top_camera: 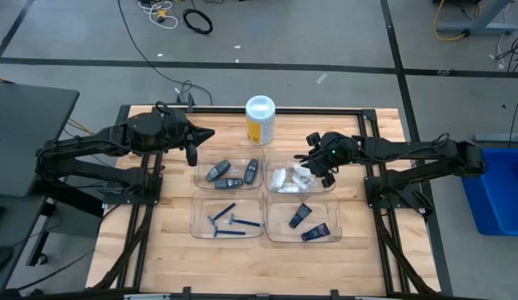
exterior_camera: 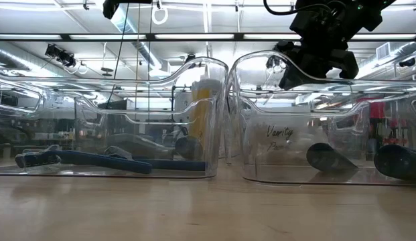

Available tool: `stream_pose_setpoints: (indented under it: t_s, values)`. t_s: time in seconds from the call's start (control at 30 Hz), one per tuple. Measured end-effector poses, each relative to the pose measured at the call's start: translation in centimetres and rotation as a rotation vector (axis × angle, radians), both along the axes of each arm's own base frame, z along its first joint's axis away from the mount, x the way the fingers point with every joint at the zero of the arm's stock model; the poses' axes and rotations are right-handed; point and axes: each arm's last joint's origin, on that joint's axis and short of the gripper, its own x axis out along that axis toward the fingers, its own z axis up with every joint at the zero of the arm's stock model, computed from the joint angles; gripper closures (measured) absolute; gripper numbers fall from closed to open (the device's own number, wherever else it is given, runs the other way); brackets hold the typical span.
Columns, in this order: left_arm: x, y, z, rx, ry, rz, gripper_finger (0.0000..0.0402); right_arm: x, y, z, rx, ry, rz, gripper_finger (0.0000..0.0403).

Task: Pick & Place Travel size toiletries
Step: Put the transparent vanity pack into the top right transparent bin, then return to Home Position

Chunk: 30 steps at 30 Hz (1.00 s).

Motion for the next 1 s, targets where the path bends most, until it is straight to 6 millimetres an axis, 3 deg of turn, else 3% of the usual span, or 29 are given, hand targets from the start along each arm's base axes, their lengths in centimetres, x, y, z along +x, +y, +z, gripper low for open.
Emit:
stream_pose_setpoints:
  t_s: [0.27, 0.67, 1.0]
  values:
    - [0.0, 0.0, 0.0, 0.016, 0.005, -0.011, 0.0379, 0.0, 0.0, 0.0, 0.113, -0.021, -0.111, 0.0321]
    - [0.0, 0.0, 0.1, 0.015, -0.002, -0.010, 0.0379, 1.2, 0.0, 1.5, 0.540, -0.248, -0.351, 0.0324]
    - [0.0, 0.0, 0.1, 0.015, -0.002, -0.011, 0.0379, 2.1, -0.4, 3.6, 0.582, -0.514, -0.409, 0.0346]
